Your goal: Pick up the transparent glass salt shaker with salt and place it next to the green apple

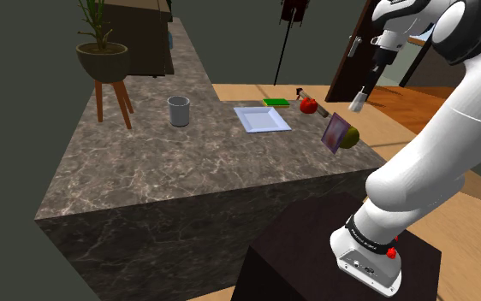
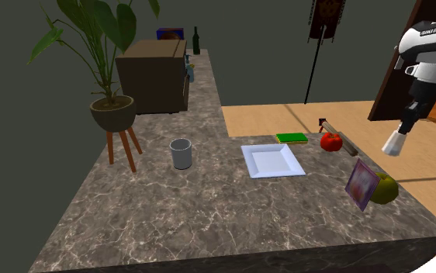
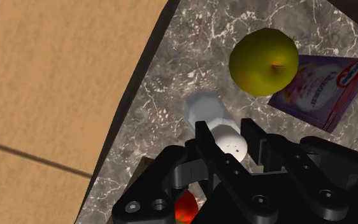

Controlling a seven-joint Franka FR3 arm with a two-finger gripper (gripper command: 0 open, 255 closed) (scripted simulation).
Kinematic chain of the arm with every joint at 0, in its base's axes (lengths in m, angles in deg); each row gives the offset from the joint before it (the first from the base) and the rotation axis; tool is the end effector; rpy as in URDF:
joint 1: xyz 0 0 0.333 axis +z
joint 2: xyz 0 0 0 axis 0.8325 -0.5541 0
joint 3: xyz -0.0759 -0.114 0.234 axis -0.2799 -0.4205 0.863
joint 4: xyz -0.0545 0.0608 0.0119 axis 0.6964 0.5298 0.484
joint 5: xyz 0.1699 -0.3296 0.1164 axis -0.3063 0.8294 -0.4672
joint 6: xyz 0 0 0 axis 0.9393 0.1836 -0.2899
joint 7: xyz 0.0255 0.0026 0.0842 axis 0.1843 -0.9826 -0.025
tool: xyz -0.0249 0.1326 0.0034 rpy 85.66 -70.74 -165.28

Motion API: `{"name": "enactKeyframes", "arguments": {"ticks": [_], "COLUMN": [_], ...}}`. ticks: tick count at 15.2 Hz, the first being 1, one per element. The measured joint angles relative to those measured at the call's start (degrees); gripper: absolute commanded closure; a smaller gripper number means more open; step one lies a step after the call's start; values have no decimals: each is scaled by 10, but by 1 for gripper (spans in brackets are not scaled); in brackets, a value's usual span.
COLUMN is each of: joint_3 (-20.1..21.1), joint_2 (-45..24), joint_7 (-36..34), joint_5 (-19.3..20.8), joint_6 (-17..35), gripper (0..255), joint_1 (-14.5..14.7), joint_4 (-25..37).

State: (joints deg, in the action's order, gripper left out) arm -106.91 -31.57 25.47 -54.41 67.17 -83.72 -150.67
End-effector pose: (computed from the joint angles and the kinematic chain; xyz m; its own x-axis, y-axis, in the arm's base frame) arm 0.2727 -0.4781 0.4515 0.9997 0.0050 -0.0259 0.0025 -0.9953 -0.0967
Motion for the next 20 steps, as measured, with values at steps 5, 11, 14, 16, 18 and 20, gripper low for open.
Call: {"name": "enactKeyframes", "arguments": {"ticks": [5,11,14,16,18,20], "joint_3": [0,-1,-1,-1,-1,-1], "joint_2": [-3,-11,-16,-21,-27,-34], "joint_7": [2,8,10,13,16,20], "joint_5": [-2,-7,-10,-13,-17,-21], "joint_6": [39,83,105,119,135,149], "gripper": [255,255,255,255,255,255], "joint_1": [0,-2,-2,-3,-3,-4], "joint_4": [-37,-74,-92,-102,-113,-122]}}
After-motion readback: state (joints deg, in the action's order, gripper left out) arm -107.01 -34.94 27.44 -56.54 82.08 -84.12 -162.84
